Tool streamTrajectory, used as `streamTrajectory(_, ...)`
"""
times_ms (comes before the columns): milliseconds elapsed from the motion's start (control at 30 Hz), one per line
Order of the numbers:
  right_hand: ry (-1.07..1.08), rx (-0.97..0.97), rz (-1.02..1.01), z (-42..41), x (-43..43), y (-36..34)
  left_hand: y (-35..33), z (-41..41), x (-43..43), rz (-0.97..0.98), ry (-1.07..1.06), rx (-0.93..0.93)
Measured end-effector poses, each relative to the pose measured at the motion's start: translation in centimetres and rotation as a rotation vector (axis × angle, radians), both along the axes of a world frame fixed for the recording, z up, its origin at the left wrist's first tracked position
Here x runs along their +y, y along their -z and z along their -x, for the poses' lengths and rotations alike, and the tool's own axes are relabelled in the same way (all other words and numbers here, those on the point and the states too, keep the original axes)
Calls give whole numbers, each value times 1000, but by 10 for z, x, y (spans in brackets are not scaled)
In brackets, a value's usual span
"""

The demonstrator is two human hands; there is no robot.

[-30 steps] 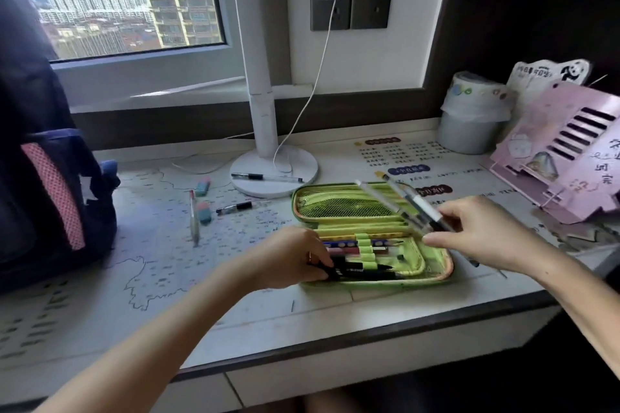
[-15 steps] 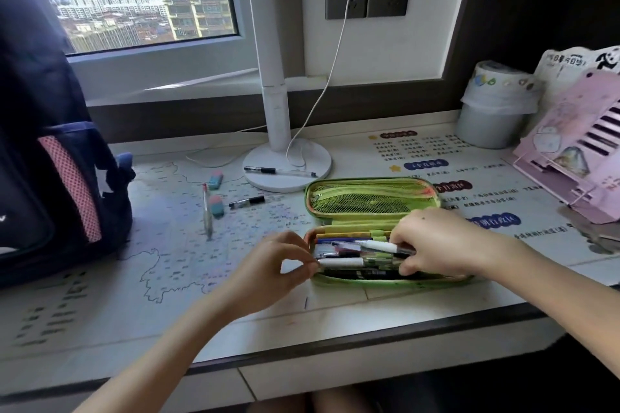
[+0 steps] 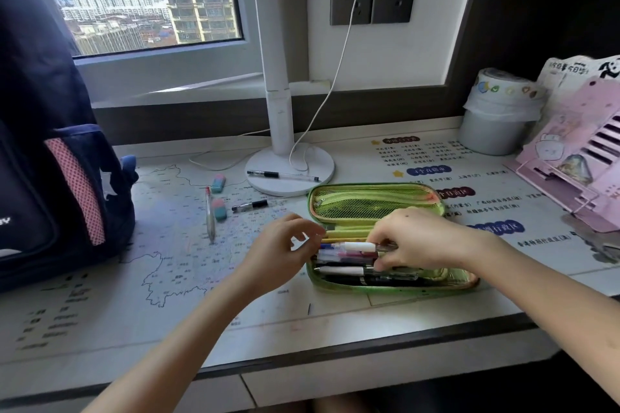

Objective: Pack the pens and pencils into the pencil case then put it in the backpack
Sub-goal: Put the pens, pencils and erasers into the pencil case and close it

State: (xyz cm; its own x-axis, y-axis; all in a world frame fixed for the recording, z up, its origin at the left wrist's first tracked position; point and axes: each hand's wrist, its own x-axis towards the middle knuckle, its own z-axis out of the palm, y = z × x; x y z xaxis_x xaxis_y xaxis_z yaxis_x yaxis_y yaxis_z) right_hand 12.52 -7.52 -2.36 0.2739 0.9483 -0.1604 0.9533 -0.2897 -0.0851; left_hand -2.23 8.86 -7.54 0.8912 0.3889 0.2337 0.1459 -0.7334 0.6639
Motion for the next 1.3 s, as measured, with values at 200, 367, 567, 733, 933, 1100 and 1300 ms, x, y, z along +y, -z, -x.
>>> streamTrajectory(200, 84, 96, -44, -7, 5, -8, 5, -4, -3, -103, 73, 86)
streamTrajectory(367, 74, 95, -25, -4, 22, -2, 8, -2, -4, -102, 59, 60)
streamTrajectory(567, 29, 184, 60, 0, 32, -3, 11, 9, -1, -59, -141, -62)
streamTrajectory(733, 1, 200, -11, -5, 51, -15, 5, 23, 45, -66, -452, -107)
streamTrajectory(933, -47, 63, -249, 12, 141, 11, 7, 34, 104, -92, -779, 89)
streamTrajectory(1100, -122, -213, -195, 22, 202, 46, 18, 35, 130, 26, -809, 133)
streamTrajectory(1300, -80, -261, -299, 18, 218, 42, 22, 32, 141, 55, -698, 259)
